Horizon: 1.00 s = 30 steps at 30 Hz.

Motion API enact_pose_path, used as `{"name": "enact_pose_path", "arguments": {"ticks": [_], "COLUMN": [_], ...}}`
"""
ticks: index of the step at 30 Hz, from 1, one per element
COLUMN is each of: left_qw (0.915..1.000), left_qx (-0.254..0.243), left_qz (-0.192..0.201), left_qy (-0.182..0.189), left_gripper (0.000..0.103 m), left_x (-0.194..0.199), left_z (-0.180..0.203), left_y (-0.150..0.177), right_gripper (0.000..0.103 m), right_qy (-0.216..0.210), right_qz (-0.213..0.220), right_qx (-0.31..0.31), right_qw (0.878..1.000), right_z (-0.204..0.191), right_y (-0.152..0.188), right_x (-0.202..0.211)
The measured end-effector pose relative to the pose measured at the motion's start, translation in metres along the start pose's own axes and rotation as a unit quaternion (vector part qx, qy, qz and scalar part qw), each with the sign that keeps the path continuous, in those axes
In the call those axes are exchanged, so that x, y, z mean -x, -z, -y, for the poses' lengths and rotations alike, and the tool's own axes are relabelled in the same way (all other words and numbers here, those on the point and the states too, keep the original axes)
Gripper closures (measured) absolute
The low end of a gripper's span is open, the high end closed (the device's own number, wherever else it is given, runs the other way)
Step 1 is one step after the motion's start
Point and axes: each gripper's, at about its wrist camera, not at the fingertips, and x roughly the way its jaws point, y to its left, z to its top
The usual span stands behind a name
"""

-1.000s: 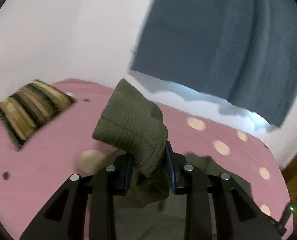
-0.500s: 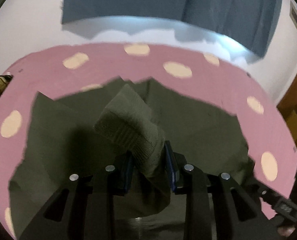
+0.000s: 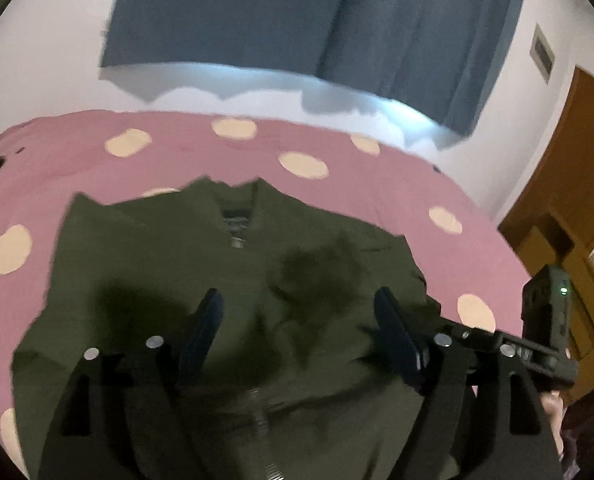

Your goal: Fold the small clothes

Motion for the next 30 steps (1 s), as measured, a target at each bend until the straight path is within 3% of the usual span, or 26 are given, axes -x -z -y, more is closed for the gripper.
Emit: {"name": "enact_pose_path", "arguments": {"ticks": [2,7,12,16,17,18,19,22,28,30], "left_qw": [0.9997,0.9915,0.9841,0.9805,0.9803,0.9802,0.9801,0.9799,0.9787,0.9776], "left_qx": [0.0,0.013,0.071,0.095,0.097,0.098,0.099,0.105,0.107,0.113], "left_qz": [0.012,0.02,0.013,0.006,0.004,0.002,0.001,0.0,-0.003,-0.007], "left_qy": [-0.024,-0.128,-0.162,-0.172,-0.172,-0.172,-0.172,-0.17,-0.175,-0.178], "left_gripper": [0.026,0.026,0.026,0.026,0.026,0.026,0.026,0.026,0.026,0.026], "left_x": [0.014,0.03,0.046,0.049,0.05,0.049,0.048,0.045,0.045,0.043], "left_z": [-0.022,-0.092,-0.148,-0.168,-0.169,-0.171,-0.171,-0.173,-0.176,-0.179], "left_y": [0.005,0.025,0.044,0.057,0.059,0.06,0.06,0.06,0.066,0.068], "right_gripper": [0.043,0.039,0.039,0.04,0.044,0.064,0.071,0.091,0.093,0.093], "right_qy": [-0.012,-0.006,0.058,0.052,0.065,0.084,0.104,0.103,0.132,0.151], "right_qz": [-0.007,-0.035,-0.057,-0.096,-0.097,-0.097,-0.099,-0.1,-0.028,-0.029], "right_qx": [0.001,0.004,-0.002,-0.031,-0.012,0.008,0.027,0.045,0.127,0.126], "right_qw": [1.0,0.999,0.997,0.994,0.993,0.992,0.989,0.989,0.983,0.98], "right_z": [-0.004,-0.012,-0.007,0.004,-0.001,-0.007,-0.012,-0.021,-0.055,-0.046], "right_y": [-0.001,-0.011,-0.025,-0.024,-0.022,-0.021,-0.02,-0.021,-0.037,-0.038], "right_x": [-0.003,-0.03,-0.064,-0.091,-0.094,-0.095,-0.096,-0.094,-0.066,-0.067]}}
